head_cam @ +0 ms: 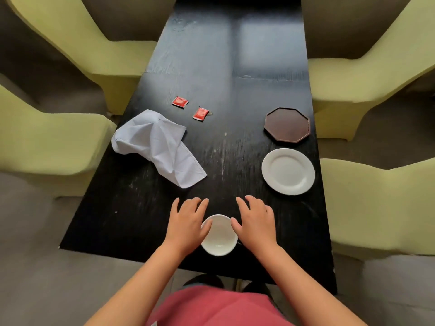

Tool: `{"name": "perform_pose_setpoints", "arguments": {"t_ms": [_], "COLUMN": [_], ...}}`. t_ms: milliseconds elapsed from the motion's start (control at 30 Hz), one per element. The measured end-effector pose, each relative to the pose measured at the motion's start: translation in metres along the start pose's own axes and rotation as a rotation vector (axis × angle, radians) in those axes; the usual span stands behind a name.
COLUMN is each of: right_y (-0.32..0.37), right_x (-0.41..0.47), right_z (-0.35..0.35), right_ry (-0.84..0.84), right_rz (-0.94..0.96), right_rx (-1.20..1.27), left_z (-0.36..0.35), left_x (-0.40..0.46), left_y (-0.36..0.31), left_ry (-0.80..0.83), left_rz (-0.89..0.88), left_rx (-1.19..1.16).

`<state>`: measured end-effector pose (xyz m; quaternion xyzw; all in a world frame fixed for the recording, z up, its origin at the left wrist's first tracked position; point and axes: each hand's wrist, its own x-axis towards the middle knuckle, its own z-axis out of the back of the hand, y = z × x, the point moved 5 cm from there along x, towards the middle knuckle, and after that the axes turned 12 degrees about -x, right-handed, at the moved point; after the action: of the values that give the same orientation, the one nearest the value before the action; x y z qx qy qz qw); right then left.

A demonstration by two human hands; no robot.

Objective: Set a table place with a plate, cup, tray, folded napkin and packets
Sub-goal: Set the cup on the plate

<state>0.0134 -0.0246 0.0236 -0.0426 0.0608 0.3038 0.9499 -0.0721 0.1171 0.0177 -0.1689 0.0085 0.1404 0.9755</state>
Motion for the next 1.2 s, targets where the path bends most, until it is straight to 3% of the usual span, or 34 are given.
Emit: {"name": "perform_pose_setpoints", "arguments": {"t_ms": [433, 567, 633, 700, 967, 1200], "right_y": [0.024, 0.028, 0.027, 0.026, -0.002, -0.043], "right_x": [-0.047, -0.051, -0.052, -0.054, -0.06, -0.041], "right_z": [-0.043, -0.05, -0.05, -0.05, -0.051, -0.029], "right_ry": [0.239, 0.278, 0.304, 0.331, 0.352, 0.272], "right_rz": [-0.144, -0.197, -0.265, -0.326, -0.592, -0.691], "right_rx": [0.096, 0.227, 0.347, 0.444, 0.889, 1.247], "left_z": [-0.049, -0.055, -0.058, -0.058, -0.045, -0.024], "left_x": [-0.042, -0.045, -0.049, -0.05, -0.033, 0.014], "left_y": [0.009, 0.015, 0.014, 0.012, 0.002, -0.036], "left_ry": [0.318, 0.388, 0.364, 0.314, 0.261, 0.058], "left_rz": [0.129, 0.322, 0.453, 0.506, 0.504, 0.4], "left_rx": [-0.094, -0.443, -0.701, -0.809, -0.854, -1.073]}}
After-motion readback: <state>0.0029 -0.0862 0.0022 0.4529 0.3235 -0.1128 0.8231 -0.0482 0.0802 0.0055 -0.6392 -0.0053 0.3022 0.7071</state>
